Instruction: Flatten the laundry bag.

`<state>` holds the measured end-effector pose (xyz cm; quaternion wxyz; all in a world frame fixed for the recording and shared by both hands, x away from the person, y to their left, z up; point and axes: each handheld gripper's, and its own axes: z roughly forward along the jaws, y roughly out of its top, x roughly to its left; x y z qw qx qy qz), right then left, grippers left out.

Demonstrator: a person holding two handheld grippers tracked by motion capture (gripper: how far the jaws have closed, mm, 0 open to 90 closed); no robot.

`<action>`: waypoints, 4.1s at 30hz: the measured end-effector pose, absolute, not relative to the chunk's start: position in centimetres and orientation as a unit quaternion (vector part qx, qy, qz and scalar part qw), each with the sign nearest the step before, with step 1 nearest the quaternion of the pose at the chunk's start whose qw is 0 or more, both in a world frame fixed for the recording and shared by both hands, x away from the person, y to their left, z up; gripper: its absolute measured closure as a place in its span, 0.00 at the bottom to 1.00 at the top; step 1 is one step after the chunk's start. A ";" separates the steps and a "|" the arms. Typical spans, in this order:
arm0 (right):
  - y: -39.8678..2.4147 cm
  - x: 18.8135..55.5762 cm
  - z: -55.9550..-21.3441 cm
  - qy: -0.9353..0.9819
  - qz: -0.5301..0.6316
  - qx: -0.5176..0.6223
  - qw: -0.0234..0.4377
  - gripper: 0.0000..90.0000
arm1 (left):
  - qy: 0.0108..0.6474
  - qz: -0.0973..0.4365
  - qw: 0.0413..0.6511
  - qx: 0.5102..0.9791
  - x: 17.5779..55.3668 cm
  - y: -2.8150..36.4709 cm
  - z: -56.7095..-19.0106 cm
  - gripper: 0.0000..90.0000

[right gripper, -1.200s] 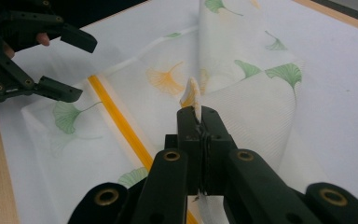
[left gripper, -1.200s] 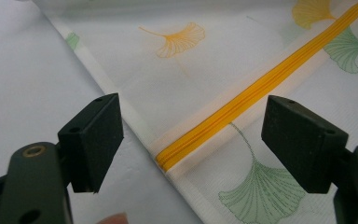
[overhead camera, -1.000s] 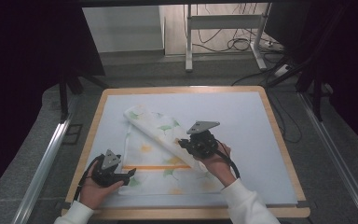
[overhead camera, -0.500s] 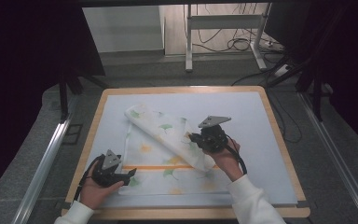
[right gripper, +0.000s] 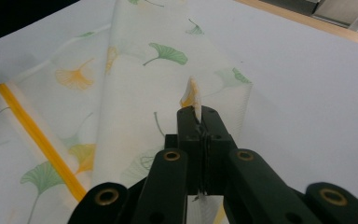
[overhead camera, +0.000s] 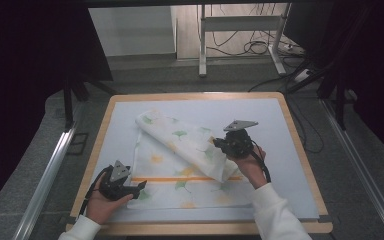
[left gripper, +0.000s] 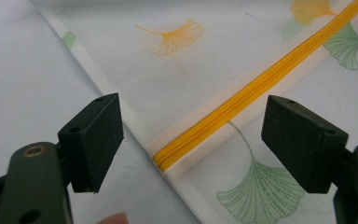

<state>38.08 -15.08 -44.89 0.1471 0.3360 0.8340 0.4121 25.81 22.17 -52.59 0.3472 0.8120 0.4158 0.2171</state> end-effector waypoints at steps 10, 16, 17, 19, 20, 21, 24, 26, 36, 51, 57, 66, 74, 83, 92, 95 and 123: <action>-16.6 39.3 -45.5 0.826 0.409 0.357 0.152 0.98 | 0.416 0.215 0.347 0.813 25.8 22.2 -52.6 0.23; -17.2 39.9 -45.8 0.823 0.407 0.364 0.154 0.98 | 0.418 0.212 0.349 0.812 25.9 22.1 -52.5 0.23; -17.2 39.9 -45.8 0.823 0.407 0.364 0.154 0.98 | 0.418 0.211 0.349 0.812 25.9 22.1 -52.5 0.23; -17.4 40.1 -45.9 0.822 0.408 0.367 0.154 0.98 | 0.417 0.211 0.350 0.812 25.9 21.9 -52.5 0.23; -17.5 40.3 -45.9 0.821 0.408 0.369 0.154 0.98 | 0.416 0.210 0.350 0.813 25.9 21.9 -52.5 0.23; -17.6 40.4 -46.0 0.820 0.408 0.371 0.153 0.98 | 0.416 0.210 0.351 0.812 25.9 21.8 -52.5 0.23; -18.0 40.9 -46.1 0.818 0.408 0.375 0.153 0.98 | 0.415 0.209 0.348 0.814 25.9 21.7 -52.6 0.23; -18.4 41.5 -46.1 0.819 0.406 0.375 0.152 0.98 | 0.416 0.210 0.349 0.813 25.9 21.7 -52.6 0.23; -19.7 43.6 -46.4 0.813 0.403 0.390 0.155 0.98 | 0.419 0.210 0.348 0.812 25.9 21.7 -52.6 0.23; -20.3 45.6 -47.7 0.810 0.396 0.404 0.156 0.98 | 0.416 0.207 0.350 0.813 26.0 21.5 -52.5 0.23; -20.8 46.6 -47.6 0.806 0.392 0.415 0.159 0.98 | 0.415 0.207 0.349 0.814 26.1 21.4 -52.6 0.23; -21.6 49.1 -47.6 0.806 0.372 0.427 0.172 0.98 | 0.416 0.207 0.350 0.813 26.1 21.4 -52.5 0.23; -22.2 51.8 -47.1 0.795 0.351 0.450 0.205 0.67 | 0.418 0.210 0.350 0.812 26.1 21.6 -52.5 0.23; -23.1 48.1 -43.5 0.766 0.413 0.440 0.220 0.53 | 0.414 0.209 0.351 0.813 26.1 21.5 -52.4 0.23; -19.9 40.8 -42.1 0.809 0.456 0.335 0.158 0.93 | 0.414 0.208 0.352 0.813 26.1 21.5 -52.4 0.23; -18.7 39.3 -42.5 0.829 0.442 0.314 0.137 0.99 | 0.414 0.208 0.352 0.813 26.1 21.5 -52.4 0.23; -17.7 43.8 -49.7 0.852 0.347 0.370 0.130 0.99 | 0.413 0.208 0.349 0.815 26.0 21.2 -52.5 0.23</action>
